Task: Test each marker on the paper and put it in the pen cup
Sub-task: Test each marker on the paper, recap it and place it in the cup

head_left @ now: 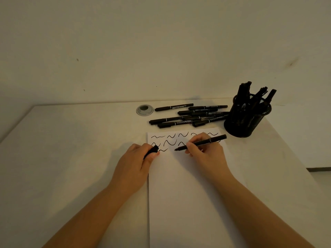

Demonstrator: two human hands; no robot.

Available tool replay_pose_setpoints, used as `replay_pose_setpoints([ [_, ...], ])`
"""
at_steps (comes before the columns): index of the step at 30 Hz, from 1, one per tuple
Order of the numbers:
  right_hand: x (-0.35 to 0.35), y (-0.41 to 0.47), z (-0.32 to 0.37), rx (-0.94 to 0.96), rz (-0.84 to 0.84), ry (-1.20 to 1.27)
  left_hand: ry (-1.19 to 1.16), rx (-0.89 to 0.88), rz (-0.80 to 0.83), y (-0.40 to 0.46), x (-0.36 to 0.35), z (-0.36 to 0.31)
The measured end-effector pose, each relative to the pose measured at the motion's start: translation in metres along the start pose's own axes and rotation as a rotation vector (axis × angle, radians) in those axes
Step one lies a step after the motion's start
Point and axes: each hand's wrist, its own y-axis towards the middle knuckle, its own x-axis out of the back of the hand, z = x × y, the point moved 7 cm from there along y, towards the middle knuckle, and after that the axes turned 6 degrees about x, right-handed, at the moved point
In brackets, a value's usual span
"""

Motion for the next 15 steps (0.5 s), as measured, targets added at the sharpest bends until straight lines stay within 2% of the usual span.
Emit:
replay_pose_setpoints([
  [4, -0.014, -0.005, 0.007, 0.061, 0.130, 0.007, -0.006, 0.008, -0.001, 0.001, -0.001, 0.002],
  [6, -0.014, -0.005, 0.007, 0.068, 0.136, -0.010, -0.010, 0.001, -0.006, 0.000, -0.001, 0.001],
  [12, 0.003, -0.001, 0.002, 0.044, 0.018, -0.121, 0.000, 0.005, -0.004, 0.001, -0.001, 0.001],
  [15, 0.021, -0.002, 0.010, 0.094, -0.133, -0.069, 0.002, 0.010, -0.001, 0.001, 0.000, -0.001],
])
